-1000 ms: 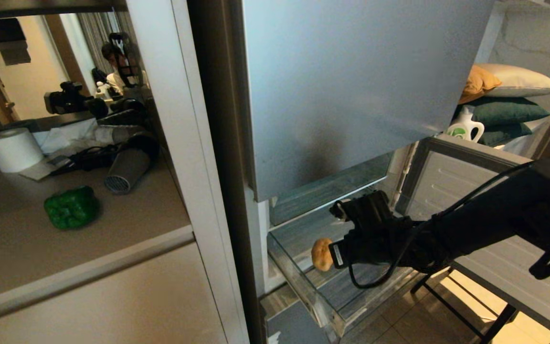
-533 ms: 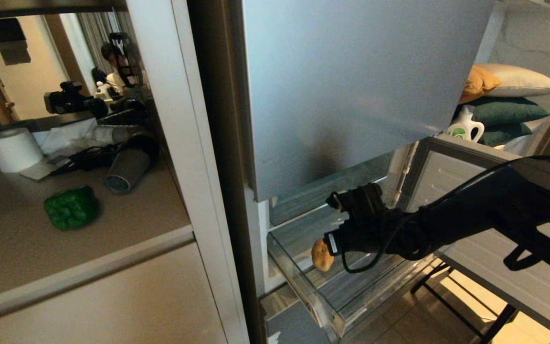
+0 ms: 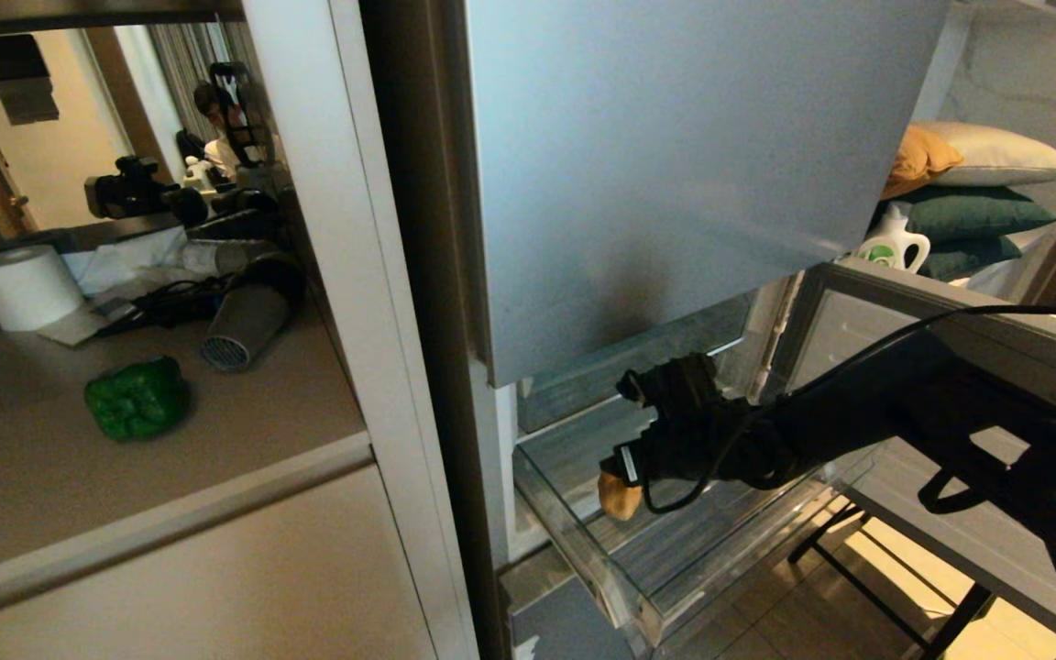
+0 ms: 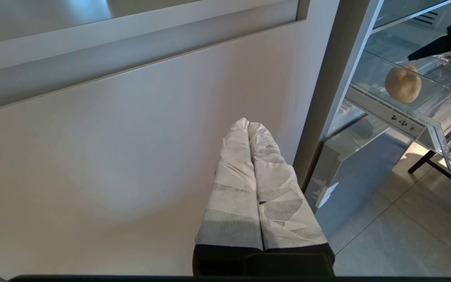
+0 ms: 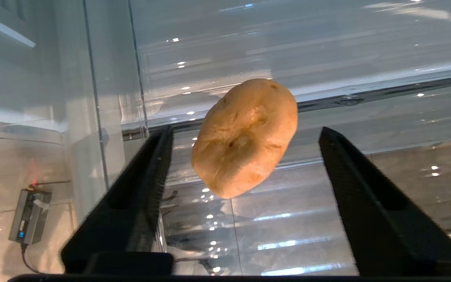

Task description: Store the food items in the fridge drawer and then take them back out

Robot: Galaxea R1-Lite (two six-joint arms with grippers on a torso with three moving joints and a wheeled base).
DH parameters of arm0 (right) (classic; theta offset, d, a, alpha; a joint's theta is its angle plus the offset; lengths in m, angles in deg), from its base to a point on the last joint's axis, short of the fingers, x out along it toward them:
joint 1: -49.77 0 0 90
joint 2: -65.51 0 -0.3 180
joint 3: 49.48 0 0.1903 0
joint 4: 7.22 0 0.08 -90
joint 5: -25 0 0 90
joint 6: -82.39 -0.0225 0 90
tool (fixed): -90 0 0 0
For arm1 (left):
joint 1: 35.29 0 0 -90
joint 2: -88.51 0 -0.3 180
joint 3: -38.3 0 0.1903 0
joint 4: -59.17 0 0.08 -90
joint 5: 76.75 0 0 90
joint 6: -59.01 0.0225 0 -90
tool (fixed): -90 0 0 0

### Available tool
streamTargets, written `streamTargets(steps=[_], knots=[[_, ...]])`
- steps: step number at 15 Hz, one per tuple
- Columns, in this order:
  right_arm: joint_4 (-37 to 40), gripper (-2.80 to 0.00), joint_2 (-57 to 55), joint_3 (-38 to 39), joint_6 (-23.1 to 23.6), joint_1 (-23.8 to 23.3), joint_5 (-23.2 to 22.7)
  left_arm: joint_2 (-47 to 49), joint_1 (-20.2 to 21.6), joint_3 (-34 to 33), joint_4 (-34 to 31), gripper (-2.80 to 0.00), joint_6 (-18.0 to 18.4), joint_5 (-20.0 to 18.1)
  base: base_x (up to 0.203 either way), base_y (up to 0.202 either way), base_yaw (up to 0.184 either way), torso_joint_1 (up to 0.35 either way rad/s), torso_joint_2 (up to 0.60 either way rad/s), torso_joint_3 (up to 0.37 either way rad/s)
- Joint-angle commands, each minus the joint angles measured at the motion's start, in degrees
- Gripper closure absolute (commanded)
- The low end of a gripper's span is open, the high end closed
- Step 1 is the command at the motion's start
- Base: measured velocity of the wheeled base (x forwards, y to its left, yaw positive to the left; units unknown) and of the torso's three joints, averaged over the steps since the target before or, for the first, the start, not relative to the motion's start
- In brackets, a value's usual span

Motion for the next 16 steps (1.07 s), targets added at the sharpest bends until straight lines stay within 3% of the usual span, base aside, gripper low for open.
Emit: streamTargets(steps=[1,16], knots=[[0.1,-2.80,-1.8,-1.2,0.0,0.0,0.1,0.0,0.0,0.1,0.0,0.00,0.0,0.0,0.000,0.000,0.000,0.000,0.00,0.000],[7.5,-2.80,-9.1,-11.4,-0.4,-0.3,1.9,0.0,0.0,0.1,0.0,0.00,0.0,0.0,0.000,0.000,0.000,0.000,0.00,0.000]])
